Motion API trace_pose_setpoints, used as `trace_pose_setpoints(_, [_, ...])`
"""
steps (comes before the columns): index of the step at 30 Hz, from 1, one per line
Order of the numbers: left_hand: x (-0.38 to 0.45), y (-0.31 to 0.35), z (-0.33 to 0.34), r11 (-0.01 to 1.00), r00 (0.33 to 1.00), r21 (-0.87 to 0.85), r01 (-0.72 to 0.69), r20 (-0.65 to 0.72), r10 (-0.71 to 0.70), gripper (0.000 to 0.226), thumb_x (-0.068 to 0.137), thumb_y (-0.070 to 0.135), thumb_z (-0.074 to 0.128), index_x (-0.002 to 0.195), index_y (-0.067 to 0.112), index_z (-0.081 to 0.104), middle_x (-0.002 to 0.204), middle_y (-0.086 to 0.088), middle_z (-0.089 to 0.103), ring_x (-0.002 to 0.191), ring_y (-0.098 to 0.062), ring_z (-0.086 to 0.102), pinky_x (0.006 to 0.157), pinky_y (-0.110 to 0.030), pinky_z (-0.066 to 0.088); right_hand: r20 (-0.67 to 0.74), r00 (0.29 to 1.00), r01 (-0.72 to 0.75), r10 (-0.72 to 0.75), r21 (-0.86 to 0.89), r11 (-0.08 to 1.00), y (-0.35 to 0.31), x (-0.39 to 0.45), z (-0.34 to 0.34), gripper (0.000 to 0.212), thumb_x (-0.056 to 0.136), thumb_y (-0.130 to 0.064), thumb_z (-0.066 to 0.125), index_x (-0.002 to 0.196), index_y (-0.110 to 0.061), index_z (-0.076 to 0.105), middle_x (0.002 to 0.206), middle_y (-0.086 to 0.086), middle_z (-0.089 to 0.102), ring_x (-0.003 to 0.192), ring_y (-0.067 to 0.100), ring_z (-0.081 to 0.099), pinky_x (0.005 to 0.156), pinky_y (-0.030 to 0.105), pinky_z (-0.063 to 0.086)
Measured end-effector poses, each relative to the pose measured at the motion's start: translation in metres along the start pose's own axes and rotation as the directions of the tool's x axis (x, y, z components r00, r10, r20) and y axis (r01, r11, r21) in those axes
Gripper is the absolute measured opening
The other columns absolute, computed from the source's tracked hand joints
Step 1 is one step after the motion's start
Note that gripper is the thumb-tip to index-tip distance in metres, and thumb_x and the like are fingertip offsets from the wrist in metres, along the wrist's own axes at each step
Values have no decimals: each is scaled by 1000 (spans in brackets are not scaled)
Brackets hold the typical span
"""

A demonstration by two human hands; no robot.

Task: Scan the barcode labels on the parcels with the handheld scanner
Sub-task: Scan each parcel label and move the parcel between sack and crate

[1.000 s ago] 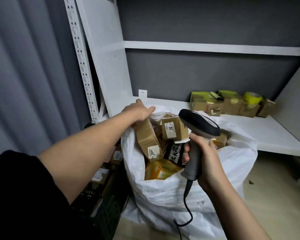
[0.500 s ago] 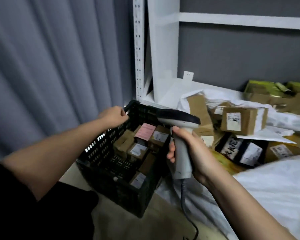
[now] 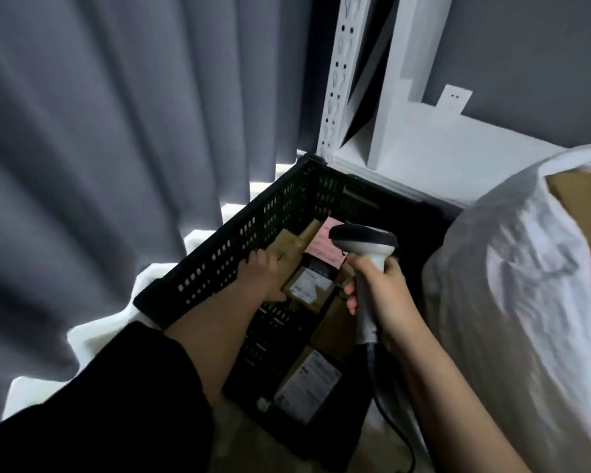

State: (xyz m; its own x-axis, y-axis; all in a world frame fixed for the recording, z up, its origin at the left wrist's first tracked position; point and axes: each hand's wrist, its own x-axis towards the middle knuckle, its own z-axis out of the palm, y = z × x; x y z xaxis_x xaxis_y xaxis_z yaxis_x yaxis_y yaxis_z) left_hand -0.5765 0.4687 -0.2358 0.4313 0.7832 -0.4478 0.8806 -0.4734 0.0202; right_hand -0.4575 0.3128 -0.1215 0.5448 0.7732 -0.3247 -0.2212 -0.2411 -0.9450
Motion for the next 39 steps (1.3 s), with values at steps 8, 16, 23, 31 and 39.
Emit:
trace_pose_setpoints(8, [82,7,45,986,990,97,137,30,-140,106,86,62,54,152,11,-11,157,-21,-3,145,-35,5,113,-43,22,24,999,42,-42,1,999,23,13,-1,21,92,-16,62,106,-7,49,51,4,55,37,17,45,38,20,37])
trace_pose_setpoints(16, [85,15,55,961,961,65,269,56,-273,107,73,71,61,150,22,4,147,-23,23,133,-38,27,108,-42,25,-17,998,54,-53,14,998,31,12,-10,20,90,-18,63,101,-8,50,54,5,56,38,16,45,40,22,38])
trace_pose_setpoints(23, [19,-11,-13,982,971,-12,188,152,-184,106,68,82,50,152,31,11,153,-19,20,136,-38,31,110,-47,28,-7,1000,23,-22,74,997,12,-12,-12,26,94,-12,60,115,-2,47,52,4,56,36,16,45,38,23,38])
trace_pose_setpoints(31, [-93,-35,-101,525,991,-840,136,107,-85,52,86,55,52,110,11,63,106,-15,66,92,-30,65,86,-38,53,47,992,113,-120,128,985,-46,-90,-16,23,94,-11,61,106,-7,42,52,6,51,35,15,44,36,22,36])
trace_pose_setpoints(39, [-201,0,-111,-168,991,-977,-133,-135,-1,34,95,54,40,108,31,63,106,4,71,101,-19,66,89,-37,52,4,964,264,-266,121,957,-86,-143,-53,15,95,-6,58,99,-10,44,50,5,49,35,15,41,36,22,33])
